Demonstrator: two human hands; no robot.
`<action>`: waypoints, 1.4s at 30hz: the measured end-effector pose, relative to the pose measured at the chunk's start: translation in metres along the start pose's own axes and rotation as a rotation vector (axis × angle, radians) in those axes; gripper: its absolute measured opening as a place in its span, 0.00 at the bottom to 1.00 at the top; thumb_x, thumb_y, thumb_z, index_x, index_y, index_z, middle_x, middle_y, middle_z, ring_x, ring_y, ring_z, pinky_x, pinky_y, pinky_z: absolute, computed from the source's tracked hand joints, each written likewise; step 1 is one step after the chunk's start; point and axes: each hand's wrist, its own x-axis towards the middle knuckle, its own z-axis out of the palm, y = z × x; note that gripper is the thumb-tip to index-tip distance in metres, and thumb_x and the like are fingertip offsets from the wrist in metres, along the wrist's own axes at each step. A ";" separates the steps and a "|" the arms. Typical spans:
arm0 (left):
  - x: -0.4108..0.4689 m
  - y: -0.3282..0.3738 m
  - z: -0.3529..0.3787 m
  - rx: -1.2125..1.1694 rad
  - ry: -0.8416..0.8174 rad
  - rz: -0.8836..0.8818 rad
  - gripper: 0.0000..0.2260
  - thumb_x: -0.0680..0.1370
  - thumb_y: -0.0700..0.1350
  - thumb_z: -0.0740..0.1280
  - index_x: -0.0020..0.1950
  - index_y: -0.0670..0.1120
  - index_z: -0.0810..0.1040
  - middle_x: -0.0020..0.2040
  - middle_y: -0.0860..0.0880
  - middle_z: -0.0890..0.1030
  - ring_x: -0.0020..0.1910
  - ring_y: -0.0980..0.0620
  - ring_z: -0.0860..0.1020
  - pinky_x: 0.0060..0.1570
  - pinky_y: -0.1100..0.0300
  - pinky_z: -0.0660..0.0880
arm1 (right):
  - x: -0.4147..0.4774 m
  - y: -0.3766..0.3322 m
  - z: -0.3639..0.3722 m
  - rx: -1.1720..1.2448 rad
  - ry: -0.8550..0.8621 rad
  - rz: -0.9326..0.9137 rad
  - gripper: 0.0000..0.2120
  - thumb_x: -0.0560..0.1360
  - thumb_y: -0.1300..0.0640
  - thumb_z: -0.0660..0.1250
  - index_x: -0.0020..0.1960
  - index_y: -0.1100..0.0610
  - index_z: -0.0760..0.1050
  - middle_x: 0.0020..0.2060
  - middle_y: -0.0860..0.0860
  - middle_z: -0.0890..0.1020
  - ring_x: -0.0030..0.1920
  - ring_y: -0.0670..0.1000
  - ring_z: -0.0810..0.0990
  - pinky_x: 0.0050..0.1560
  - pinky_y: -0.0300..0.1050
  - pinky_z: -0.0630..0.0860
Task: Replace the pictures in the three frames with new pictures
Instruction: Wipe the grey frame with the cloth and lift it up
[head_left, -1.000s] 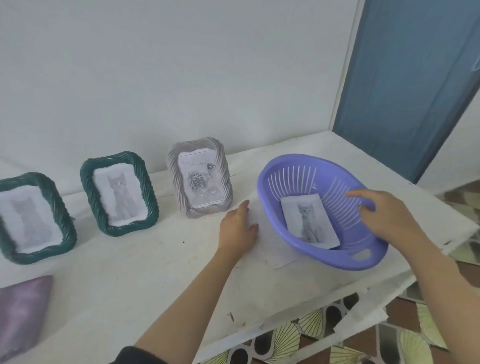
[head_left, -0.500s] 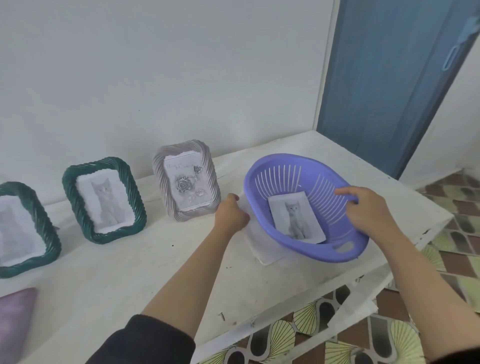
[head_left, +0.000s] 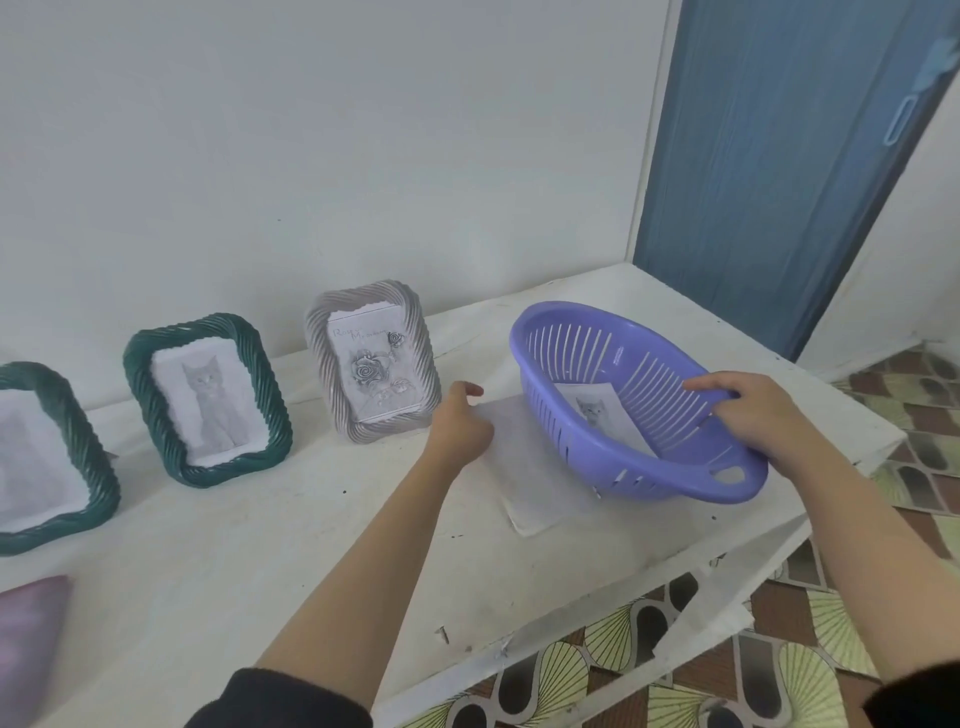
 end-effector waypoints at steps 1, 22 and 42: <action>-0.003 0.000 -0.005 -0.041 0.022 0.037 0.20 0.71 0.31 0.58 0.59 0.48 0.70 0.45 0.48 0.73 0.37 0.54 0.71 0.30 0.63 0.68 | 0.002 0.001 -0.001 0.006 -0.008 0.010 0.24 0.71 0.73 0.54 0.55 0.53 0.79 0.60 0.56 0.76 0.46 0.53 0.73 0.43 0.42 0.68; -0.049 0.060 -0.111 -0.640 -0.104 0.420 0.15 0.66 0.34 0.62 0.43 0.49 0.84 0.45 0.49 0.81 0.44 0.53 0.77 0.41 0.65 0.74 | -0.016 -0.009 0.004 0.042 0.018 -0.055 0.21 0.73 0.70 0.54 0.57 0.55 0.78 0.54 0.53 0.77 0.38 0.48 0.71 0.35 0.37 0.65; -0.034 0.094 -0.033 -0.962 -0.419 0.326 0.13 0.65 0.30 0.61 0.41 0.46 0.78 0.35 0.50 0.80 0.35 0.53 0.77 0.42 0.60 0.73 | -0.067 -0.075 0.036 1.154 -0.995 0.114 0.25 0.69 0.63 0.69 0.65 0.58 0.71 0.46 0.61 0.81 0.39 0.57 0.80 0.41 0.48 0.80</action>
